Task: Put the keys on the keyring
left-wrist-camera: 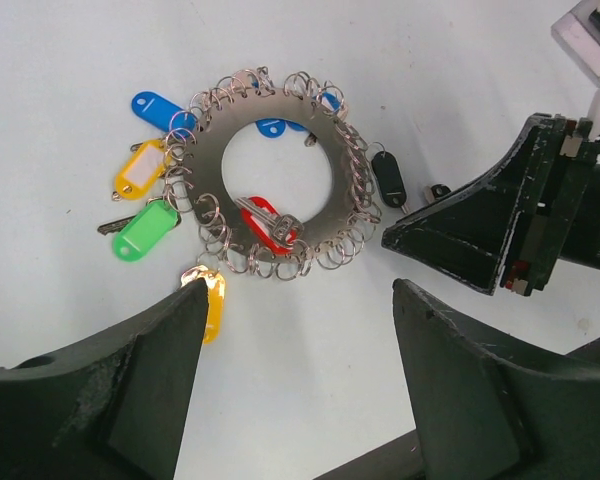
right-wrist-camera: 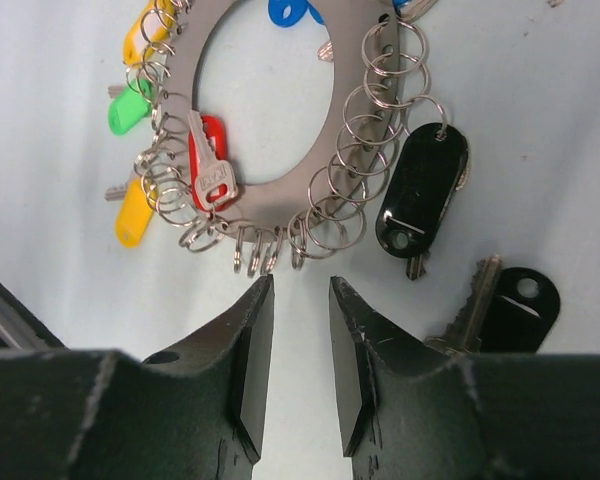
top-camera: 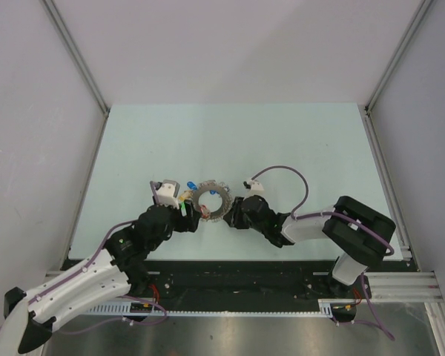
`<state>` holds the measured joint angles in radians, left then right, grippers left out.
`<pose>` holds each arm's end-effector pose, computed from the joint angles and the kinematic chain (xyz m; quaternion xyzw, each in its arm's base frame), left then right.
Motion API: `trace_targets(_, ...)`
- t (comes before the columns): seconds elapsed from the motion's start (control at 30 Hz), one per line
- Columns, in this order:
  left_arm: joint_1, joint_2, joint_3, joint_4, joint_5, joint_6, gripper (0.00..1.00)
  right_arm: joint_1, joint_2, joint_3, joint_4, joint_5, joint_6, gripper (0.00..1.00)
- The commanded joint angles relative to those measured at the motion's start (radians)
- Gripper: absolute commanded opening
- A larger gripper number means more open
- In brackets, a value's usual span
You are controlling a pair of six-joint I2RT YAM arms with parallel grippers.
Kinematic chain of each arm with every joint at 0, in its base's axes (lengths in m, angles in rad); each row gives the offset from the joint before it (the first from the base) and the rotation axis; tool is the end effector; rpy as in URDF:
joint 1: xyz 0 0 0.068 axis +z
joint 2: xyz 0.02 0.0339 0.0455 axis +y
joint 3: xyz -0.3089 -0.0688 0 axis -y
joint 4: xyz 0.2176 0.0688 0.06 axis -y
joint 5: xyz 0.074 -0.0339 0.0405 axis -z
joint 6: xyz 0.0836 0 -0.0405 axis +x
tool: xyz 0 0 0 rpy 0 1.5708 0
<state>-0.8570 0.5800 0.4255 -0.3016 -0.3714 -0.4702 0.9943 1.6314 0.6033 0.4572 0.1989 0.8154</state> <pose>0.1030 -0.0725 0.2417 0.0645 0.8373 -0.1968 0.5060 0.1957 0.2708 0.1822 -0.0306 0.8740 0.3213 0.3632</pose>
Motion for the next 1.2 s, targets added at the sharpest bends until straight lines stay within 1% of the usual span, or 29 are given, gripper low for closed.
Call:
trace_targets(0.0,0.006,-0.011,0.013,0.019,-0.018,-0.002,0.79,-0.006,0.054,-0.016,0.155,-0.007,0.09,0.32)
trace_targets(0.27,0.006,-0.019,0.012,0.016,-0.021,-0.001,0.79,-0.005,0.125,-0.022,0.199,0.037,0.126,0.28)
trace_targets(0.53,0.006,-0.017,0.015,0.018,-0.018,0.004,0.79,-0.002,0.176,-0.022,0.248,0.046,0.12,0.25)
trace_targets(0.63,0.006,-0.019,0.018,0.018,-0.021,0.007,0.79,-0.002,0.171,-0.023,0.253,0.051,0.091,0.12)
trace_targets(0.67,0.006,-0.02,0.018,0.018,-0.021,0.01,0.79,-0.002,0.157,-0.02,0.253,0.05,0.081,0.06)
trace_targets(0.73,0.006,-0.025,0.025,0.016,-0.021,0.013,0.79,-0.005,0.133,-0.02,0.25,0.037,0.029,0.01)
trace_targets(0.8,0.007,-0.031,0.032,0.016,-0.027,0.025,0.79,-0.009,0.084,0.001,0.227,0.007,-0.025,0.0)
trace_targets(0.87,0.01,-0.04,0.047,0.015,-0.032,0.045,0.79,-0.028,0.047,0.038,0.149,-0.033,-0.138,0.0)
trace_targets(0.9,0.013,-0.045,0.053,0.016,-0.031,0.053,0.79,-0.034,0.019,0.09,0.111,-0.088,-0.184,0.0)
trace_targets(0.93,0.019,-0.048,0.067,0.019,-0.031,0.076,0.79,-0.051,0.006,0.123,0.034,-0.125,-0.288,0.0)
trace_targets(0.97,0.024,-0.049,0.073,0.022,-0.032,0.087,0.79,-0.055,-0.005,0.157,-0.01,-0.156,-0.336,0.0)
trace_targets(1.0,0.035,-0.052,0.081,0.024,-0.035,0.099,0.79,-0.063,-0.025,0.241,-0.069,-0.188,-0.378,0.0)
trace_targets(1.03,0.042,-0.052,0.094,0.031,-0.034,0.125,0.79,-0.069,-0.031,0.286,-0.195,-0.223,-0.431,0.0)
trace_targets(1.07,0.052,-0.051,0.104,0.036,-0.031,0.139,0.79,-0.085,-0.034,0.329,-0.26,-0.249,-0.535,0.0)
trace_targets(1.1,0.073,-0.051,0.111,0.042,-0.029,0.151,0.79,-0.094,-0.036,0.384,-0.325,-0.301,-0.594,0.0)
trace_targets(1.13,0.088,-0.048,0.13,0.053,-0.012,0.175,0.79,-0.098,-0.042,0.465,-0.445,-0.312,-0.643,0.0)
trace_targets(1.17,0.104,-0.048,0.137,0.062,-0.003,0.189,0.78,-0.108,-0.044,0.508,-0.507,-0.32,-0.744,0.0)
